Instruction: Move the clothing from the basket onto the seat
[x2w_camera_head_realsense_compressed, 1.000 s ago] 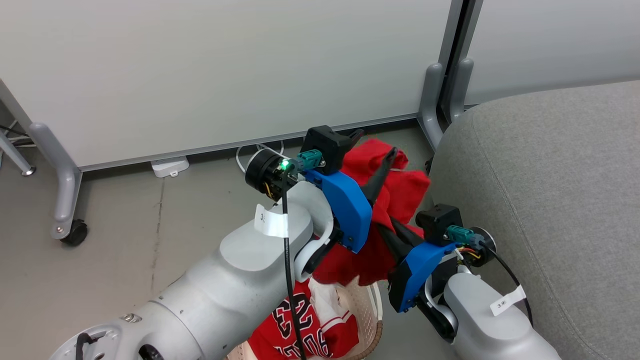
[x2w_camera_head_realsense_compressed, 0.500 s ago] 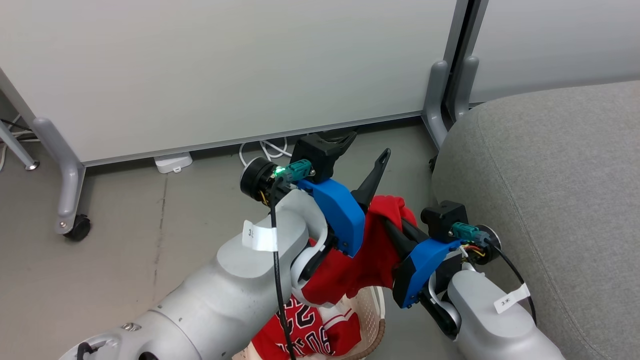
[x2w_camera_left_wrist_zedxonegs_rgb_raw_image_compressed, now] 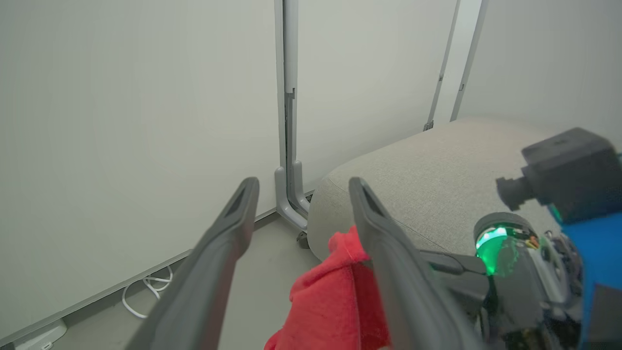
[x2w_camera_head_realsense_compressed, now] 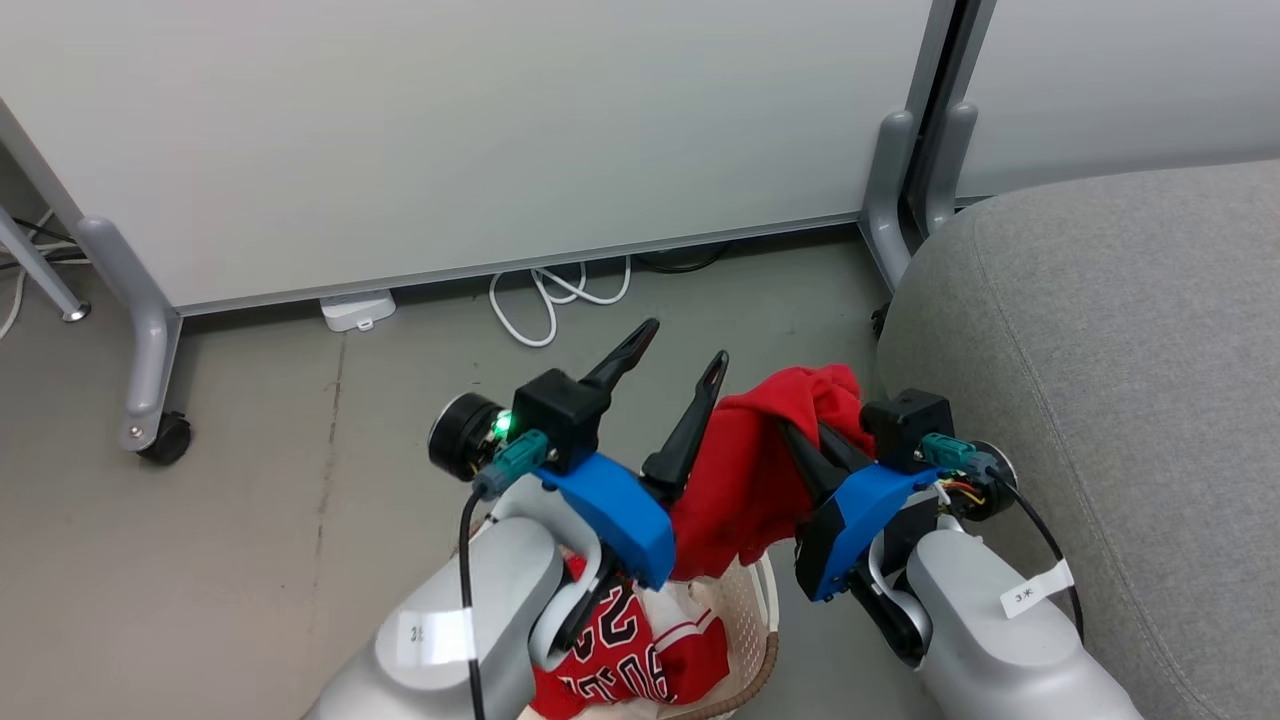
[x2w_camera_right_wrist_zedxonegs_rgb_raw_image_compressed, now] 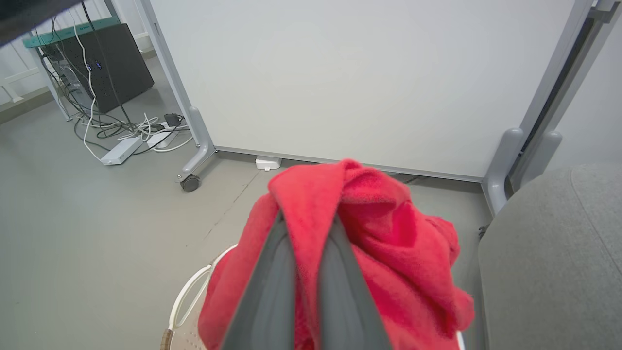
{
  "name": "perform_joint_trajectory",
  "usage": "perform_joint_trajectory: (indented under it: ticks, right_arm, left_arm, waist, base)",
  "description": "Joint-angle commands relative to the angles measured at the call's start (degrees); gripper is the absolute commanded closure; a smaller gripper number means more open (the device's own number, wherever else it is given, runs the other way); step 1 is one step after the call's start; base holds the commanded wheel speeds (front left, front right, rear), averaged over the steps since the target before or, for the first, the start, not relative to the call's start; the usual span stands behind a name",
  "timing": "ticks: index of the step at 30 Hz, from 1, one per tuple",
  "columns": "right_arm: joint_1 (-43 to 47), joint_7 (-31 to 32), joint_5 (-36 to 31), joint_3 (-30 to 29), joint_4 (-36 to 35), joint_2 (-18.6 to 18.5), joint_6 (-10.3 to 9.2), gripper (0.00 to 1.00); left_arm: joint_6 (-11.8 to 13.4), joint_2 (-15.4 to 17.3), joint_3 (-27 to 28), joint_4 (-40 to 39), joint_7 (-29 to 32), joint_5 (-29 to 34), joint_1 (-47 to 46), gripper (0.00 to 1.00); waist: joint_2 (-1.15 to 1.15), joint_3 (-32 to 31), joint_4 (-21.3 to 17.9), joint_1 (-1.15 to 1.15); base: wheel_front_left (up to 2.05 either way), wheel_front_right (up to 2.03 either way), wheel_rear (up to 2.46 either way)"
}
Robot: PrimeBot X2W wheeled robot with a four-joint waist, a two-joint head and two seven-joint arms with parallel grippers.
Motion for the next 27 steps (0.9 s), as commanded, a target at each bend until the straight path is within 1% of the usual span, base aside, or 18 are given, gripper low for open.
perform_joint_trajectory:
  ticks: [1, 8, 17, 21, 27]
  right_arm:
    - [-0.11, -0.31, 0.38, 0.12, -0.42, -0.1, 0.01, 1.0]
    - [0.3, -0.31, 0.4, 0.07, -0.79, -0.1, 0.01, 1.0]
    - [1.06, -0.31, 0.06, -0.37, -1.11, -0.1, 0.01, 1.0]
    - [1.2, -0.31, -0.02, -0.53, -1.21, -0.1, 0.01, 1.0]
    - [1.52, -0.31, -0.15, -0.67, -1.2, -0.1, 0.01, 1.0]
  left_arm:
    - [-0.52, 0.39, 2.62, -1.42, -0.26, 2.67, 3.13, 0.0]
    - [-2.39, 0.34, 12.17, -5.77, -0.26, 11.01, 12.3, 0.0]
    - [-3.99, -0.53, 23.02, -8.64, -0.26, 17.89, 21.63, 0.0]
    - [-4.7, -1.36, 26.52, -9.21, -0.27, 20.0, 24.13, 0.0]
    - [-5.78, -2.4, 28.99, -9.06, -0.27, 22.16, 25.34, 0.0]
  waist:
    - [0.0, -0.02, -0.05, 0.0]
    - [0.0, -0.13, -0.41, 0.0]
    - [0.0, -0.33, -0.73, 0.0]
    - [0.0, -0.45, -0.73, 0.0]
    - [0.0, -0.7, -0.71, 0.0]
  base:
    - [0.0, 0.0, 0.0]
    - [0.0, 0.0, 0.0]
    - [0.0, 0.0, 0.0]
    - [0.0, 0.0, 0.0]
    - [0.0, 0.0, 0.0]
